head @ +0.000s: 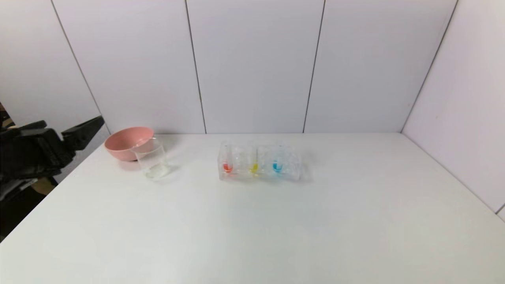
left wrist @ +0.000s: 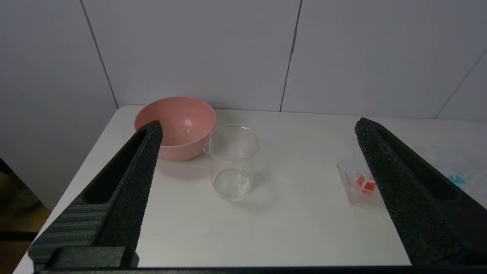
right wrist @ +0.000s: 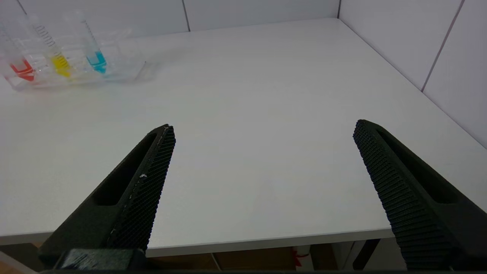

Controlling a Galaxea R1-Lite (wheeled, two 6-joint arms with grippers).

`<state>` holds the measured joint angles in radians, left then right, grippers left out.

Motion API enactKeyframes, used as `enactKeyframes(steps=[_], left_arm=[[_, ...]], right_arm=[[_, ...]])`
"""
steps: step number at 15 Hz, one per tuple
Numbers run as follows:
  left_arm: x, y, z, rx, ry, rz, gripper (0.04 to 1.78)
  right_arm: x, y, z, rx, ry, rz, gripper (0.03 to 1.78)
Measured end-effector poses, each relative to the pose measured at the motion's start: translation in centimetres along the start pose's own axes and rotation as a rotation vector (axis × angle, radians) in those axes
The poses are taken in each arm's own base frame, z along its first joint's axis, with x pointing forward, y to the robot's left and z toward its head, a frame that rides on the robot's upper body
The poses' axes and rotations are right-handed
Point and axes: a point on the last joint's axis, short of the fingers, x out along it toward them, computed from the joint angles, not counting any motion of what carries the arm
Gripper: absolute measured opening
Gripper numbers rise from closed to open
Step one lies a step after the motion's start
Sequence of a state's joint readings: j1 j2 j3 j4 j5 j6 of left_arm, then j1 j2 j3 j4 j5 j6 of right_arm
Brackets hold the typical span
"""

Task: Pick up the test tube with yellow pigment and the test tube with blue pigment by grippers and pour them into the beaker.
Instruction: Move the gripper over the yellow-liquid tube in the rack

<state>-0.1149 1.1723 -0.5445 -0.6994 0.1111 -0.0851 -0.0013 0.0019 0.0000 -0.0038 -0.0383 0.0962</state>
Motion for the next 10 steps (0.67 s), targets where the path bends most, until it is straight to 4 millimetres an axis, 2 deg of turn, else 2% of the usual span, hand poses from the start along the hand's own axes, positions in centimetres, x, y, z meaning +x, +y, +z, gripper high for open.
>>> enactKeyframes(steps=[2,5,10], left_arm=[[2.8,-1.5,-0.9,-0.006,-0.018,0.033,1.76],[6.0,-4.4,-3.0,-0.017,-0.028,0.019,1.76],[8.7,-8.9,-5.6,-0.025,-0.003,-0.099,1.76]], right_arm=[[0.0,0.0,0.0,0.000,0.000,0.000,1.71],[0.0,0.0,0.0,0.000,0.000,0.000,1.71],[0.0,0.0,0.0,0.000,0.000,0.000,1.71]])
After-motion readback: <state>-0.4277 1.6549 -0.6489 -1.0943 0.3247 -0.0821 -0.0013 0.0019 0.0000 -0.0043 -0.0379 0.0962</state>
